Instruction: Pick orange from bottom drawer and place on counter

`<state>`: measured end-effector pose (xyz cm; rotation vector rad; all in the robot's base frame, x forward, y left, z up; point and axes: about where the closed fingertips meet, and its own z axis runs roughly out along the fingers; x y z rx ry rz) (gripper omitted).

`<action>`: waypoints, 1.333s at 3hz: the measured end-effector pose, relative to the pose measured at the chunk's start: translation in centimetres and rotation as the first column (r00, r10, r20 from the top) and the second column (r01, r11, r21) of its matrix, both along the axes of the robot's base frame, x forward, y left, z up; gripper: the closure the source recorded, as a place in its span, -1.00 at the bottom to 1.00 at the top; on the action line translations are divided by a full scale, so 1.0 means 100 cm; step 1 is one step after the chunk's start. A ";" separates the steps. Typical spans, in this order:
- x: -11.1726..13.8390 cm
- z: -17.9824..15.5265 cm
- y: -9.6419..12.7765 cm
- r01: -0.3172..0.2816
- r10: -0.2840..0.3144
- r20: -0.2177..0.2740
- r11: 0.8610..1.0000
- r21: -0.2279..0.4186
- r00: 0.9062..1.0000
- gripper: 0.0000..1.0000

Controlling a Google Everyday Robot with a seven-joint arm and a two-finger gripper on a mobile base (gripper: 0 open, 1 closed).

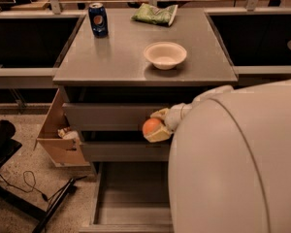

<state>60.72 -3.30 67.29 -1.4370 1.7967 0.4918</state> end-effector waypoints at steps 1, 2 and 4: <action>0.024 0.083 0.010 0.012 -0.010 0.091 1.000 -0.022 0.996 1.00; 0.038 0.152 0.017 0.035 -0.027 0.176 0.999 -0.041 0.984 1.00; 0.061 0.247 0.026 0.000 0.036 0.359 0.995 -0.099 0.933 1.00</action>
Offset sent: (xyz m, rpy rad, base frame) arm 0.0460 0.0260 0.2534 -0.0661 -0.2185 -0.1151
